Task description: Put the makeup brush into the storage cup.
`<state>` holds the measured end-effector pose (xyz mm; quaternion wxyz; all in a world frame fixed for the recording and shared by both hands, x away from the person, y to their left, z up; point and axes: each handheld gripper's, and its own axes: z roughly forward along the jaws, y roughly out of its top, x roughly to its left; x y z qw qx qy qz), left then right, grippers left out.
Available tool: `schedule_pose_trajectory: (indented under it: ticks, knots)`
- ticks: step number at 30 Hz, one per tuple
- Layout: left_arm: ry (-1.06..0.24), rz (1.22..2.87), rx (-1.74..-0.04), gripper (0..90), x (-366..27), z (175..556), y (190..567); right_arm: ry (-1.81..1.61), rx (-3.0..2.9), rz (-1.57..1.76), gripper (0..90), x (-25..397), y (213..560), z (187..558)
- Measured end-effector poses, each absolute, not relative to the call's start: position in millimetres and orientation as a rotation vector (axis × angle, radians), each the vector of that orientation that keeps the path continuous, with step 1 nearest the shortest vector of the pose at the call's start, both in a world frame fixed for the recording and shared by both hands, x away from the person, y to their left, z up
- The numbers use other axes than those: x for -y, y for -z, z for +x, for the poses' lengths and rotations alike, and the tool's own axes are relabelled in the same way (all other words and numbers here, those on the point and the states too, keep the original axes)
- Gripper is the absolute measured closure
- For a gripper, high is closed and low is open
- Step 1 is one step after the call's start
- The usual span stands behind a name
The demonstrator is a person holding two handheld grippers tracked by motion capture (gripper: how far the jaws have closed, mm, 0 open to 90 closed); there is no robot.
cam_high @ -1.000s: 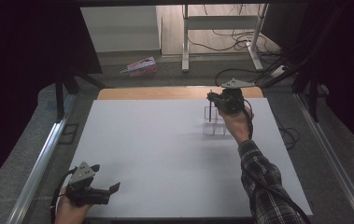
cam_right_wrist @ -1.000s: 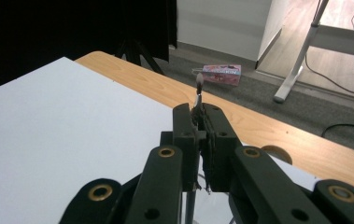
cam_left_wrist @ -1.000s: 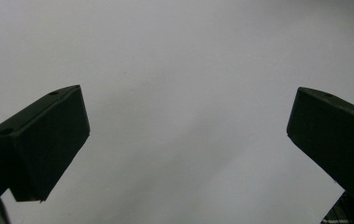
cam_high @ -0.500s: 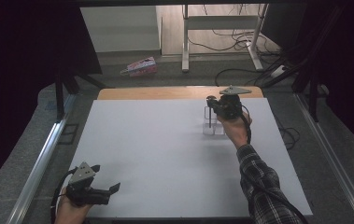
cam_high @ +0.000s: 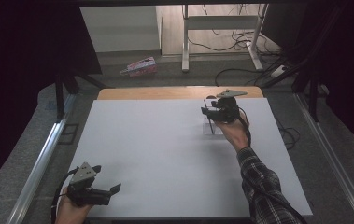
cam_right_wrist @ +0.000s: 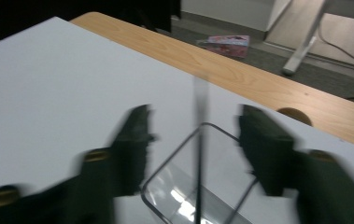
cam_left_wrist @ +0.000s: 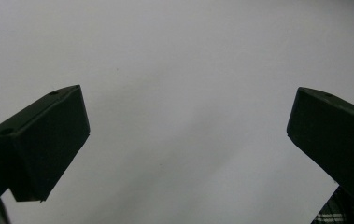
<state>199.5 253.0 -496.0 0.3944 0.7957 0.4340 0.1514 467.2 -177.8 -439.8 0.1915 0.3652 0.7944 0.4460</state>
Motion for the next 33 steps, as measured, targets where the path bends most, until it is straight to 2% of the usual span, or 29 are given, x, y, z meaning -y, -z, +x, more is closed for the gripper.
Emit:
schedule_pose_trajectory:
  ticks: [2, 6, 33]
  knots:
    - [-0.383, 2.019, -1.1, 0.0, -253, 200, 496, -1.243, -2.222, 1.06, 15.8, 176, 440, 468]
    - [-0.379, 2.015, -1.1, 0.0, -253, 200, 496, -1.204, -2.229, 1.057, 7.0, 171, 439, 465]
    - [-0.371, 2.012, -1.104, 0.0, -254, 200, 496, -1.24, -2.289, 1.037, 3.9, 171, 434, 444]
